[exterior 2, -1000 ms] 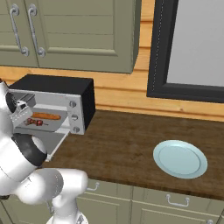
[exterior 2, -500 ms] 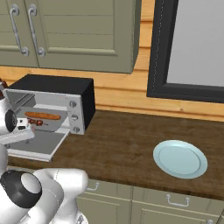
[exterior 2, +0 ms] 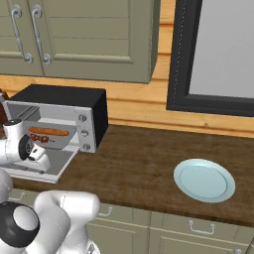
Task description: Pick up the kebab skewer and baguette bread, and place them inside the toaster oven. Close the toaster oven door and start by setting the timer.
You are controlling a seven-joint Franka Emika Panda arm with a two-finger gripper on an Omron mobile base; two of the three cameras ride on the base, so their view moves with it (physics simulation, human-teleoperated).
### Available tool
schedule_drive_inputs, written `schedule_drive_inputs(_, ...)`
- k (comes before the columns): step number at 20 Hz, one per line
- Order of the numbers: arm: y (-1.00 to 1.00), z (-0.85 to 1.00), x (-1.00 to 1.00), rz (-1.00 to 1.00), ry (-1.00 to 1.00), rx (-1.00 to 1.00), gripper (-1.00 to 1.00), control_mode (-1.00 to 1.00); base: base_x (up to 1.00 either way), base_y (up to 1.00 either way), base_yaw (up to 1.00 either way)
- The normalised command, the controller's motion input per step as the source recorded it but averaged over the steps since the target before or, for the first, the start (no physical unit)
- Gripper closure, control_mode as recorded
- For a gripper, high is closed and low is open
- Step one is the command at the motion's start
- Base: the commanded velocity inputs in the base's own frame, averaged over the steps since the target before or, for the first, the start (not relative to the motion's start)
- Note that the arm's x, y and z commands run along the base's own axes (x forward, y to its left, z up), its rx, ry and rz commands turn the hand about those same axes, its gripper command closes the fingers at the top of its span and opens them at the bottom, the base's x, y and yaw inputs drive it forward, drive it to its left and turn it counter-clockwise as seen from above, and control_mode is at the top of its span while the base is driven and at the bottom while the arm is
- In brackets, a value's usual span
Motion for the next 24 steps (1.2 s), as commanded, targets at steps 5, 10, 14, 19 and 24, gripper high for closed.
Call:
schedule_drive_inputs(5,0.13,0.0,0.39,-0.48,0.0,0.0,-1.0,-1.0,0.0,0.0,0.0)
schedule_drive_inputs(10,0.02,0.0,0.65,-0.34,0.0,0.0,-1.0,-1.0,0.0,0.0,0.0)
schedule_drive_inputs(14,0.01,0.0,0.68,-0.29,0.0,-0.01,-1.0,-1.0,0.0,0.0,0.0)
schedule_drive_inputs(19,0.0,0.0,0.65,-0.27,0.0,0.0,-1.0,-1.0,0.0,0.0,0.0)
schedule_drive_inputs(24,0.12,0.04,0.58,-0.24,-0.04,0.0,-1.0,-1.0,0.0,0.0,0.0)
